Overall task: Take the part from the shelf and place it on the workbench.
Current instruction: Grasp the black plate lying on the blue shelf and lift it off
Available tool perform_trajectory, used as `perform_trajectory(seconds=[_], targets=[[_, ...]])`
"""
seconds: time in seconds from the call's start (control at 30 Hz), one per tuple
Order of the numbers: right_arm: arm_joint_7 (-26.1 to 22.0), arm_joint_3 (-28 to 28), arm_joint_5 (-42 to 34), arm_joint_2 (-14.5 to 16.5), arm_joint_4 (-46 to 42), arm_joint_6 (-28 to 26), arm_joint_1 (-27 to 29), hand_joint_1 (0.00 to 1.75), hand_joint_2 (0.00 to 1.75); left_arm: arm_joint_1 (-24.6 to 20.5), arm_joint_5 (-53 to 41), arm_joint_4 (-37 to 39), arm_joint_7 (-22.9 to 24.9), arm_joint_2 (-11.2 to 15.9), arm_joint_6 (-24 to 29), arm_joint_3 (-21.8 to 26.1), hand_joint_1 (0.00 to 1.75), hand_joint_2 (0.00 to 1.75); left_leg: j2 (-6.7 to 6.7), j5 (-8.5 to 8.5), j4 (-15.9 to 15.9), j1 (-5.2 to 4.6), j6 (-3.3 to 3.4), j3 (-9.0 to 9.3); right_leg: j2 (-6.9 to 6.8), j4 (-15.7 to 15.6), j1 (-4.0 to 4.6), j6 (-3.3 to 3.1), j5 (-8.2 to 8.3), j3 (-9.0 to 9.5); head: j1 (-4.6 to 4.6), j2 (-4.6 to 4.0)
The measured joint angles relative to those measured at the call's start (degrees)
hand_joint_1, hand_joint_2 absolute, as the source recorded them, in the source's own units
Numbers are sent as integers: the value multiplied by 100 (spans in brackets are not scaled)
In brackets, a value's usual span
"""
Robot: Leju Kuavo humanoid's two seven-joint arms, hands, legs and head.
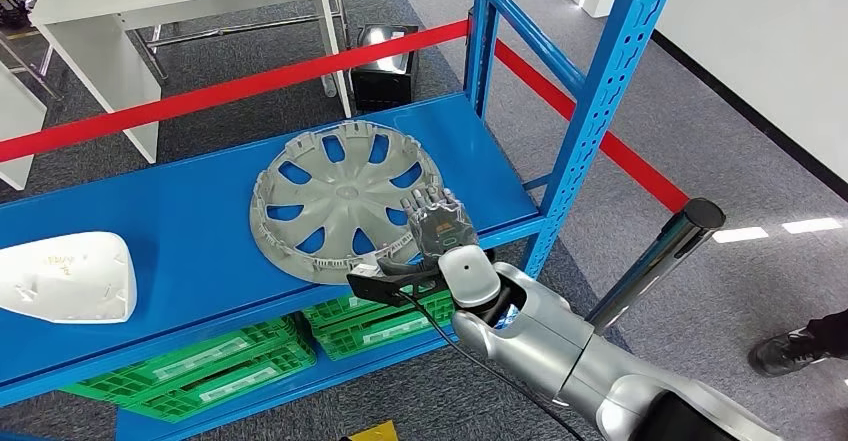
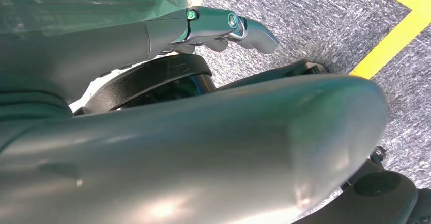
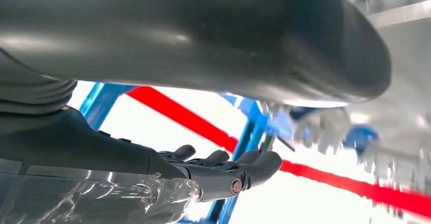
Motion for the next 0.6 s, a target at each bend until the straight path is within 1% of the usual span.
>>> perform_trajectory(seconds=[0.2,0.6], targets=[[-13,-1,2,44,-143,-159,-132,0,0,-1,0,0,-13,0,-9,1,0,0,0,0,0,0,0,1,-1,0,0,0,0,0,-1,0],[-106,5,-34,68,-151,-270,-101,0,0,0,-2,0,-17,2,-8,1,0,0,0,0,0,0,0,0,0,-1,0,0,0,0,0,0]])
